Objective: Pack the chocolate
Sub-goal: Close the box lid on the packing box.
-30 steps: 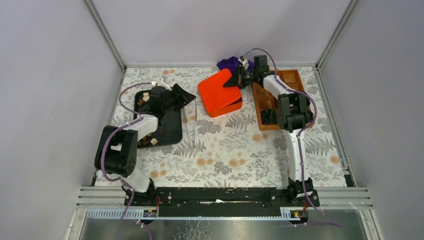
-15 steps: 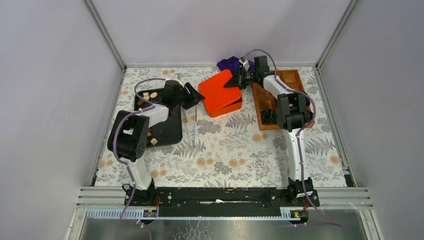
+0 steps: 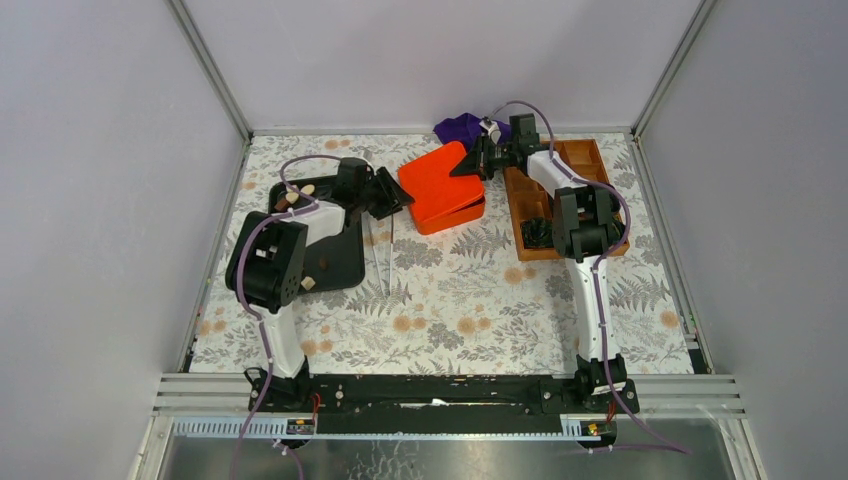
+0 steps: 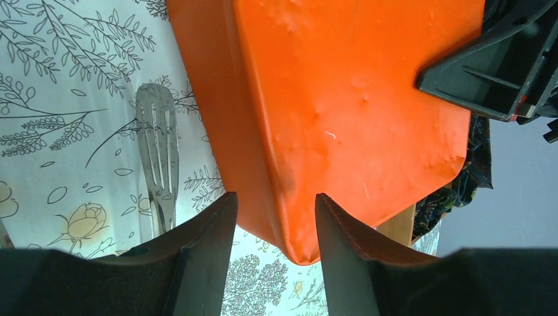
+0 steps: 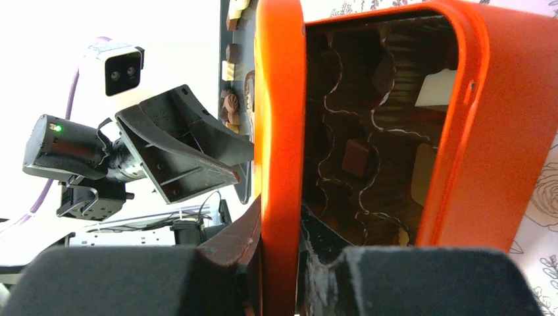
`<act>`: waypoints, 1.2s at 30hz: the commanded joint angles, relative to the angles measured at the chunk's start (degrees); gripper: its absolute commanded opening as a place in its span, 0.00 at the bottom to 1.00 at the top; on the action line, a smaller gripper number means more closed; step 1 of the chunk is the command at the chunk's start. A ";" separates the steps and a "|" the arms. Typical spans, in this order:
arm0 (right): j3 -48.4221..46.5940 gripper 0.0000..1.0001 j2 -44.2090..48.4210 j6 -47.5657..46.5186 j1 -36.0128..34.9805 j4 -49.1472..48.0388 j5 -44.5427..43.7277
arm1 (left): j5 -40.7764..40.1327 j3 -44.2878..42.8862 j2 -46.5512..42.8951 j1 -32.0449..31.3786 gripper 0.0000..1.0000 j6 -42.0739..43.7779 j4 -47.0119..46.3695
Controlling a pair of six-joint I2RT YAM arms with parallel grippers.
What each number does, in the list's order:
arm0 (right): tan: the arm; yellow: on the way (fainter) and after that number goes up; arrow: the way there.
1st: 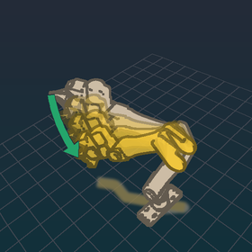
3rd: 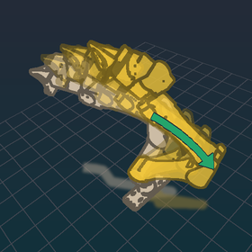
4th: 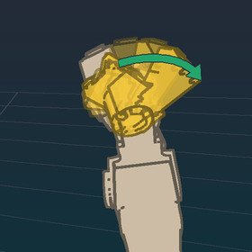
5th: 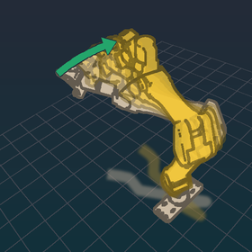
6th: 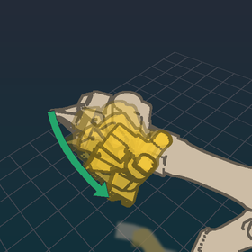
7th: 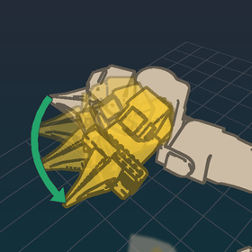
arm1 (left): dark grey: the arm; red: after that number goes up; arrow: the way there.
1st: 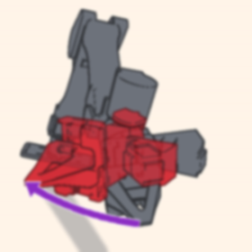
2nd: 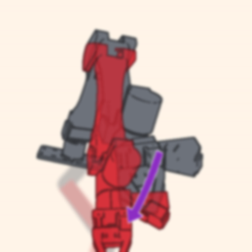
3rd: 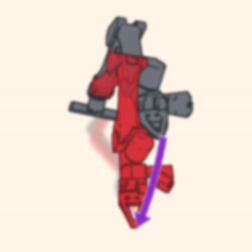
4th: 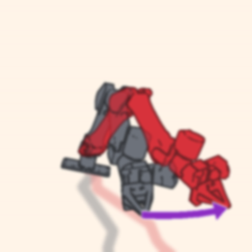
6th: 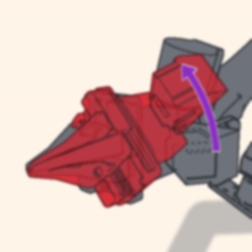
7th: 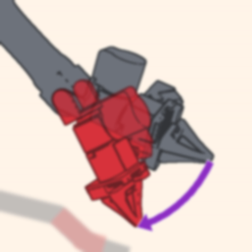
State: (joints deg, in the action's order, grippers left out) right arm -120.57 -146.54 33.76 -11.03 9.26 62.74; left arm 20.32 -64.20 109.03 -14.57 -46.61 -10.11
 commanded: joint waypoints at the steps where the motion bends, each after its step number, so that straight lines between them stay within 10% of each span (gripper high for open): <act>1: -4.18 0.24 -0.91 -3.44 0.48 1.69 -1.87 | 0.82 -2.78 1.37 -0.54 0.54 1.50 1.41; 36: -8.90 0.77 5.14 -33.45 1.71 22.68 -22.43 | 1.70 -10.03 7.33 -1.25 0.49 2.64 8.91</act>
State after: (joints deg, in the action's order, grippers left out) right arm -131.28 -146.04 6.98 -10.17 29.04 48.75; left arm 21.50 -72.60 115.20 -15.42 -45.04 -2.96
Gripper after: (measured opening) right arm 0.743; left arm 0.488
